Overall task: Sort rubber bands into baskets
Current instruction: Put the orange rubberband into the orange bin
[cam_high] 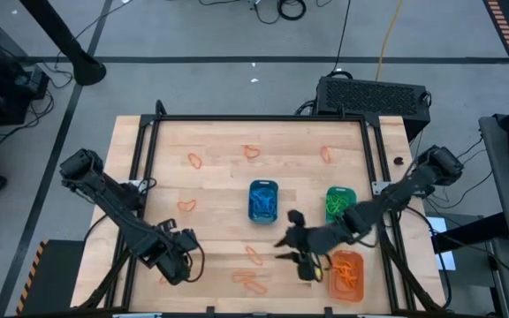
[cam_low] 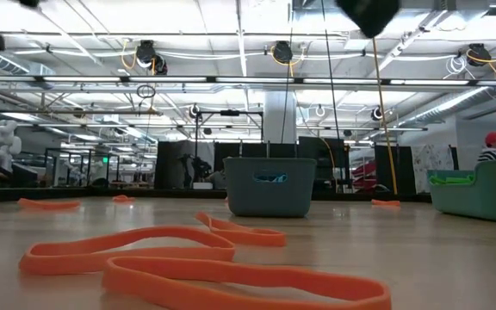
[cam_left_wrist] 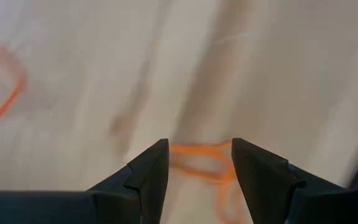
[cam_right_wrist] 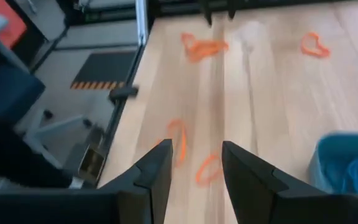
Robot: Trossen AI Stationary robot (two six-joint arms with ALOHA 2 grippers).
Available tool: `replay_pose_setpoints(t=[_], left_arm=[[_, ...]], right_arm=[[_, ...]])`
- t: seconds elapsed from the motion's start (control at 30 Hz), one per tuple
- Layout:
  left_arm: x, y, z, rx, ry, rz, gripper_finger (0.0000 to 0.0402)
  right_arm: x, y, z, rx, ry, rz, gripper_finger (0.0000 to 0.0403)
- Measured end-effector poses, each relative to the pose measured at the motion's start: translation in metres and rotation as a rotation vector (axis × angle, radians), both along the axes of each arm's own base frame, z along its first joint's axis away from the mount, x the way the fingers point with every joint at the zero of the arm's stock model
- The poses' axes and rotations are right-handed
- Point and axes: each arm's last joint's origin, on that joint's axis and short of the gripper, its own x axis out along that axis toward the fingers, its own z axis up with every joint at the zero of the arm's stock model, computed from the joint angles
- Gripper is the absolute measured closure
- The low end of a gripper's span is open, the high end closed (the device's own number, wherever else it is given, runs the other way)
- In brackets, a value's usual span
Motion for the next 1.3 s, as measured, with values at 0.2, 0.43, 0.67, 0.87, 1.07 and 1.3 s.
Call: replay_pose_setpoints(t=[0.2, 0.43, 0.67, 0.87, 1.07, 1.3], left_arm=[[-0.014, 0.008, -0.020, -0.040, 0.127, 0.101, 0.0219], [-0.028, 0.020, -0.056, -0.091, 0.208, 0.200, 0.0219], [-0.033, 0.029, -0.077, -0.116, 0.183, 0.235, 0.0219], [-0.038, 0.035, -0.087, -0.108, 0.193, 0.251, 0.0219], [-0.037, 0.034, -0.088, -0.119, 0.183, 0.249, 0.0223], [-0.035, 0.031, -0.088, -0.148, 0.154, 0.218, 0.0326]], right_arm=[[0.029, -0.019, -0.005, 0.077, -0.071, 0.012, 0.0271], [0.040, -0.026, -0.010, 0.061, -0.108, 0.022, 0.0271], [0.041, -0.026, -0.012, 0.035, -0.106, 0.051, 0.0271], [0.041, -0.026, -0.012, 0.025, -0.104, 0.058, 0.0271], [0.041, -0.028, -0.013, 0.017, -0.099, 0.058, 0.0271], [0.042, -0.032, -0.013, 0.015, -0.100, 0.046, 0.0271]])
